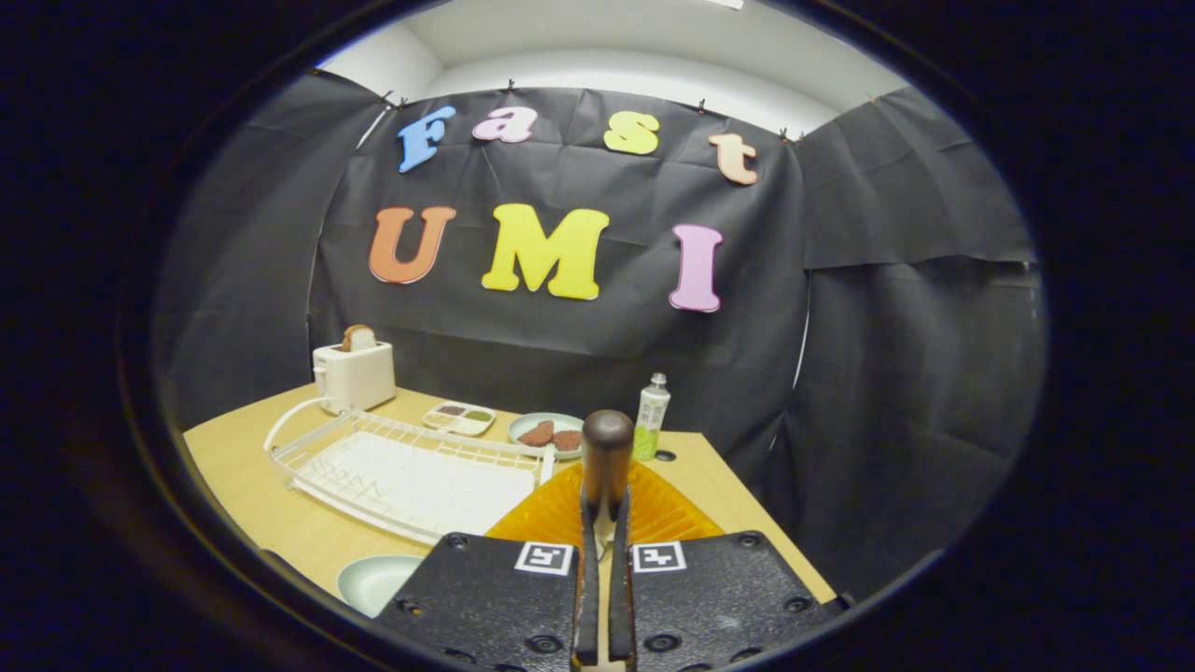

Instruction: Take the plate from the dish rack, then take the spoon from the basket and place it into the plate.

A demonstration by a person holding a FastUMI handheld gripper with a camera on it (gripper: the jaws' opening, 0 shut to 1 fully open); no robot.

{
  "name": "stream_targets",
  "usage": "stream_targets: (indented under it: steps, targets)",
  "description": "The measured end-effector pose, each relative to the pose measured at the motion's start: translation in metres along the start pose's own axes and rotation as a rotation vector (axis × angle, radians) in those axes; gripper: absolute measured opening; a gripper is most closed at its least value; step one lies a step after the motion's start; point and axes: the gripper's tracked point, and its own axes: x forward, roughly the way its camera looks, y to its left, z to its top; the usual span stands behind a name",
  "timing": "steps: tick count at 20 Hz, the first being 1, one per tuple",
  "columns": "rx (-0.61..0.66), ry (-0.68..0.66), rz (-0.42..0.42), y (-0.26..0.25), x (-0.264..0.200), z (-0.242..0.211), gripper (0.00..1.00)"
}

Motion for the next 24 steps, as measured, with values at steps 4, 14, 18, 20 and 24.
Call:
stream_targets:
  steps: [4, 14, 18, 20, 24]
  targets:
    - [0.031, 0.014, 0.053, 0.041, -0.018, -0.029, 0.1]
    - [-0.029, 0.072, 0.161, 0.162, -0.042, -0.076, 0.1]
    - [-0.001, 0.08, 0.16, 0.172, -0.048, -0.091, 0.1]
    - [0.02, 0.096, 0.155, 0.169, -0.047, -0.097, 0.1]
    - [0.041, 0.122, 0.137, 0.156, -0.044, -0.104, 0.1]
